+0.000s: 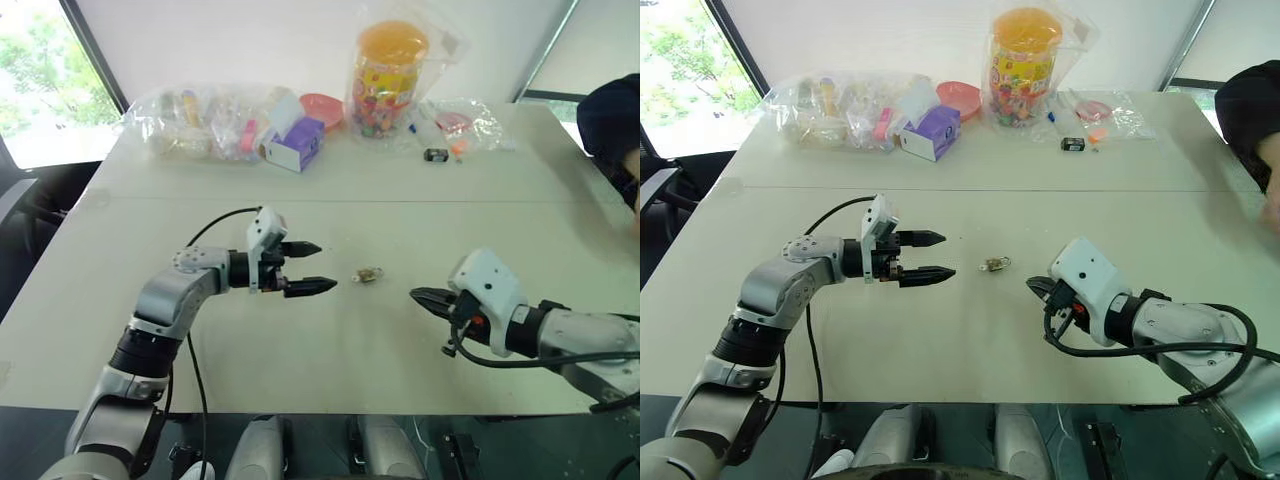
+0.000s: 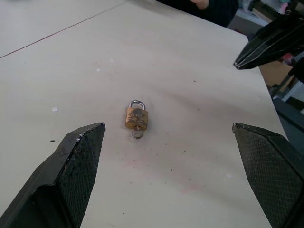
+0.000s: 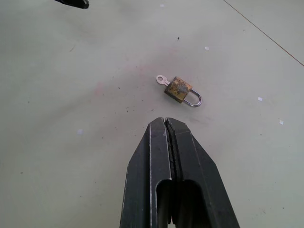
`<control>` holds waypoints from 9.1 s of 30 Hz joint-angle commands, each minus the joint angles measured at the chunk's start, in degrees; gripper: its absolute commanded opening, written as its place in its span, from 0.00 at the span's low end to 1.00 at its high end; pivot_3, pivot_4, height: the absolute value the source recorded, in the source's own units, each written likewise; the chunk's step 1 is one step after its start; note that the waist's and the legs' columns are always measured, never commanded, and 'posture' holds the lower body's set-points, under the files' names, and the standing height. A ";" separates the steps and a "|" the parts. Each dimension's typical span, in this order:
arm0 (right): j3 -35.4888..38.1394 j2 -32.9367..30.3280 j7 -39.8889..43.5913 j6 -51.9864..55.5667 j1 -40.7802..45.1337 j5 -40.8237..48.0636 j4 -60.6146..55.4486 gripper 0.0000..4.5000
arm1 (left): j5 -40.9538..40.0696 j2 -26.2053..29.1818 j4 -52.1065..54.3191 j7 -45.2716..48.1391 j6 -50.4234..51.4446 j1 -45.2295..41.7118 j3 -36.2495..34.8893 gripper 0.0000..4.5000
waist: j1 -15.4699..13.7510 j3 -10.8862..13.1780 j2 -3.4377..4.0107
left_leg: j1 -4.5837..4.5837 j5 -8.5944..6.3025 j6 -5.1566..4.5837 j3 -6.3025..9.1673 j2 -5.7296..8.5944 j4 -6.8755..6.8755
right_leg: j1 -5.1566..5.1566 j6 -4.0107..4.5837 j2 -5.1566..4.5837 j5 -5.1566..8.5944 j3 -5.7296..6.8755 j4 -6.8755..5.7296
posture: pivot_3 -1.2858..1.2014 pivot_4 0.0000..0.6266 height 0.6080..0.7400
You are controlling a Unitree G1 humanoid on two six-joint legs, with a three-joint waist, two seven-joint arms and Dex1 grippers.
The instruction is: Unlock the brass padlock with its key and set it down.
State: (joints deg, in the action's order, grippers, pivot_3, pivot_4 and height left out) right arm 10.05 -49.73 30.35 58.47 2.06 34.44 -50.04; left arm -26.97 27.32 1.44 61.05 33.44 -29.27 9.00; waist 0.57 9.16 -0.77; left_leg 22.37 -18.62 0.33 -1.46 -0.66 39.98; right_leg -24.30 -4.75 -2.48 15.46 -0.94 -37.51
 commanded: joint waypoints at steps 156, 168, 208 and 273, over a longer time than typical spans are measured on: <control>-21.34 6.13 19.18 -57.67 19.17 -51.40 23.35 0.15 | -0.54 -7.36 -8.09 3.34 -0.77 -7.99 0.03 0.21 | -0.92 0.01 0.04 | 0.01 0.02 0.03 -0.11 0.05 0.12 | -0.12 0.00 0.03 -0.02 0.03 -0.18 | 0.52 0.24 0.96; -21.58 6.79 19.34 -56.46 19.46 -50.75 23.31 0.15 | 3.71 -6.72 -5.15 3.55 -6.80 -5.99 2.78 0.01 | -0.92 0.01 0.04 | 0.01 0.02 0.03 -0.12 0.05 0.12 | -0.12 -0.01 0.03 -0.01 0.03 -0.19 | 0.52 0.24 0.96; -22.31 7.21 20.53 -51.23 19.75 -49.37 21.28 0.15 | -8.75 -10.92 -7.65 -3.48 11.61 -6.26 -2.83 0.66 | 0.03 0.00 0.05 | -0.03 0.03 0.05 -0.08 0.05 0.13 | -0.11 -0.01 0.00 -0.01 -0.01 -0.30 | 0.52 0.24 0.96; -16.93 12.79 11.85 -23.70 13.93 -26.22 19.47 0.01 | -11.85 -7.34 -6.94 4.15 13.86 -7.19 -4.81 0.00 | -0.09 0.01 0.04 | -0.01 0.03 0.04 -0.06 0.06 0.12 | -0.11 -0.01 -0.02 -0.01 0.00 -0.29 | 0.52 0.24 0.96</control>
State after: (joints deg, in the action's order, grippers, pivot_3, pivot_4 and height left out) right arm -6.78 -36.36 42.03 36.11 16.15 8.27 -30.38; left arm -37.32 20.03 -7.58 64.52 47.47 -35.63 5.69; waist 0.48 9.17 -0.73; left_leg 22.36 -18.59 0.37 -1.52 -0.59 40.10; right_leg -24.41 -4.77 -2.51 15.46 -0.94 -37.80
